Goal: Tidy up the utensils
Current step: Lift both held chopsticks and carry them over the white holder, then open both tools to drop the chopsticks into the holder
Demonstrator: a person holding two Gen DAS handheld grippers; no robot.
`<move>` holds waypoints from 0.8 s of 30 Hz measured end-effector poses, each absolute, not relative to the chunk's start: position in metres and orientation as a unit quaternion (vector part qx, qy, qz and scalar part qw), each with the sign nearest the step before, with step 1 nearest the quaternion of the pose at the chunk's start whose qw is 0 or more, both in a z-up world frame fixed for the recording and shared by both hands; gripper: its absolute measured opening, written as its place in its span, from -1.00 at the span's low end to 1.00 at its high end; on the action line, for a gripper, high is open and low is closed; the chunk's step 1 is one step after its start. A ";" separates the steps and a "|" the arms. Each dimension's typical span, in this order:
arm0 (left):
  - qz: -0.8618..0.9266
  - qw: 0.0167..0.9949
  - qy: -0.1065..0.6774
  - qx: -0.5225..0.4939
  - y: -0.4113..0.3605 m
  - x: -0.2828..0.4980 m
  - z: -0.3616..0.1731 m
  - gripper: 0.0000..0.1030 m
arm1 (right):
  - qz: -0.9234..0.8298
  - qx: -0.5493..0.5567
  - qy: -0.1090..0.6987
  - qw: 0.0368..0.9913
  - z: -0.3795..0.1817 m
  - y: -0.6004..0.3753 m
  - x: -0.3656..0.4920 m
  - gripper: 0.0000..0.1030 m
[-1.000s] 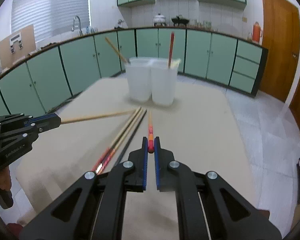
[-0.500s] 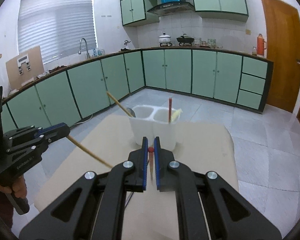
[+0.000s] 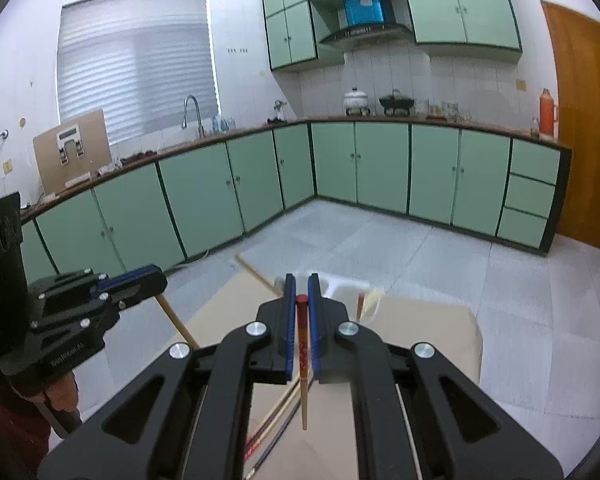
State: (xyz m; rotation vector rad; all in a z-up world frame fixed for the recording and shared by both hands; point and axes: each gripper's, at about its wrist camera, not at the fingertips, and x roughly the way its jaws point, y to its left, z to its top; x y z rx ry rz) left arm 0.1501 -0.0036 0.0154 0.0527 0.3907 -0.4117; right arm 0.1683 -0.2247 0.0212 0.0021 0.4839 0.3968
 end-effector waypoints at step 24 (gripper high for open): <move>-0.182 0.972 0.147 0.013 -0.033 0.292 0.041 -0.88 | 0.147 0.013 0.182 0.972 0.047 -0.236 0.310 -0.90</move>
